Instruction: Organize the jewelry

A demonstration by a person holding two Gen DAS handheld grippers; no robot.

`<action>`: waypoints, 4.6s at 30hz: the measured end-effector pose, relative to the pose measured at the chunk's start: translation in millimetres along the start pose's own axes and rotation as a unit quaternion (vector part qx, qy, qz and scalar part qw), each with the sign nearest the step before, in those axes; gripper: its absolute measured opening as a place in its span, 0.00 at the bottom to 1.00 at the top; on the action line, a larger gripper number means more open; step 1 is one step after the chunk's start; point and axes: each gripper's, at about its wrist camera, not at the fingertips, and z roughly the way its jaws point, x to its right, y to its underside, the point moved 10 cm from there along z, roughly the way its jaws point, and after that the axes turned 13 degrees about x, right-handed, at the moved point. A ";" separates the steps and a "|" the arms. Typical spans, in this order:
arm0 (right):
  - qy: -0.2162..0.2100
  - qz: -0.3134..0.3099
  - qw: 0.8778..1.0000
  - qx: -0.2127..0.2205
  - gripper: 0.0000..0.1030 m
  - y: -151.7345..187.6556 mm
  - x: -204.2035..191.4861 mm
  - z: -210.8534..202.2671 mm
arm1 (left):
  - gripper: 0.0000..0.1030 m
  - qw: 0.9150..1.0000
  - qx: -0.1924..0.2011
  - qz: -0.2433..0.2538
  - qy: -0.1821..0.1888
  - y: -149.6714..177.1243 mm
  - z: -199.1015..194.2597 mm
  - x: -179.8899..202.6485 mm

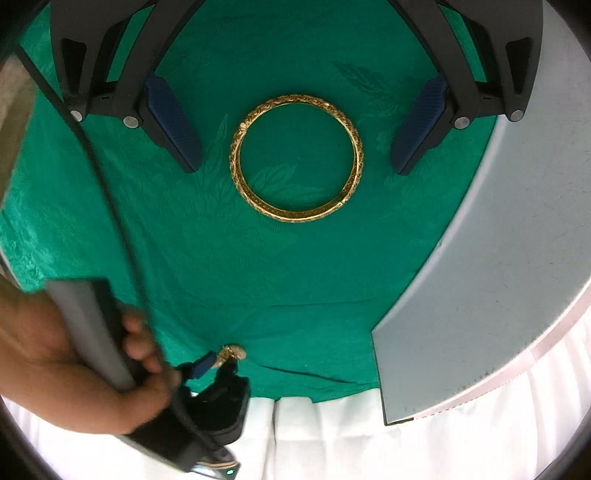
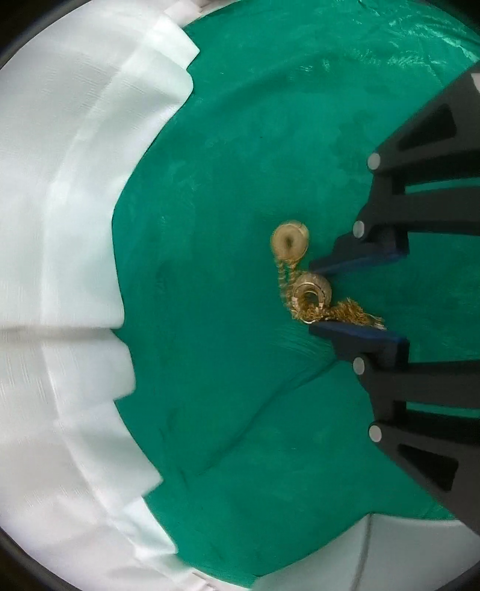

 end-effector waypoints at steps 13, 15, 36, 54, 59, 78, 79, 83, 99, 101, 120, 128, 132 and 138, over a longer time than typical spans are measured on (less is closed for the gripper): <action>-0.090 0.038 0.995 0.023 0.00 34.9 95.0 -96.2 | 0.99 1.000 0.000 0.001 -0.001 0.2 0.4 -0.6; -0.098 0.055 0.993 0.021 0.00 39.0 116.2 -107.9 | 0.99 1.000 0.000 0.001 -0.001 0.1 0.6 -0.2; -0.098 0.050 0.994 -0.023 0.40 4.5 -4.7 2.8 | 0.99 1.000 0.001 0.002 0.000 0.5 0.5 -0.9; -0.133 -0.006 0.991 0.027 0.05 -1.4 51.0 -112.0 | 1.00 1.000 0.002 -0.001 -0.008 -0.7 -0.3 -2.2; -0.149 0.020 0.989 0.007 0.49 -0.4 32.0 -78.5 | 1.00 1.000 0.003 -0.002 -0.007 -0.4 -0.5 -2.1; -0.138 0.014 0.989 0.052 0.07 -10.9 18.3 -71.7 | 0.93 1.000 -0.006 -0.003 0.001 2.2 -7.0 -0.5; -0.149 0.011 0.987 0.058 0.07 -13.1 21.9 -86.9 | 0.88 1.000 -0.006 -0.001 0.002 3.0 -10.9 -0.4; -0.176 0.000 0.981 0.082 0.07 -14.1 34.4 -133.8 | 0.60 1.000 -0.006 0.007 0.020 2.7 -24.0 1.6; -0.243 -0.028 0.960 0.133 0.07 19.4 52.6 -261.2 | 0.53 0.998 0.042 -0.007 0.044 -12.8 -64.7 5.7; -0.251 -0.032 0.958 0.137 0.07 20.3 48.5 -270.1 | 0.53 0.998 0.045 -0.018 0.048 -13.5 -73.8 3.5; -0.408 -0.115 0.892 0.159 0.07 -26.2 -133.4 -372.0 | 0.54 0.984 0.134 -0.118 -0.025 -83.5 -299.4 -143.4; -0.450 -0.145 0.873 0.118 0.07 -21.1 -234.1 -354.1 | 0.04 0.976 0.083 -0.180 -0.091 -27.5 -277.0 -236.4; -0.448 -0.160 0.876 0.073 0.07 2.0 -267.4 -320.2 | 0.05 0.972 0.038 -0.210 -0.100 15.6 -235.1 -261.5; -0.419 -0.194 0.887 0.008 0.07 56.3 -292.3 -267.8 | 0.14 0.968 0.015 -0.222 -0.112 38.9 -226.5 -275.2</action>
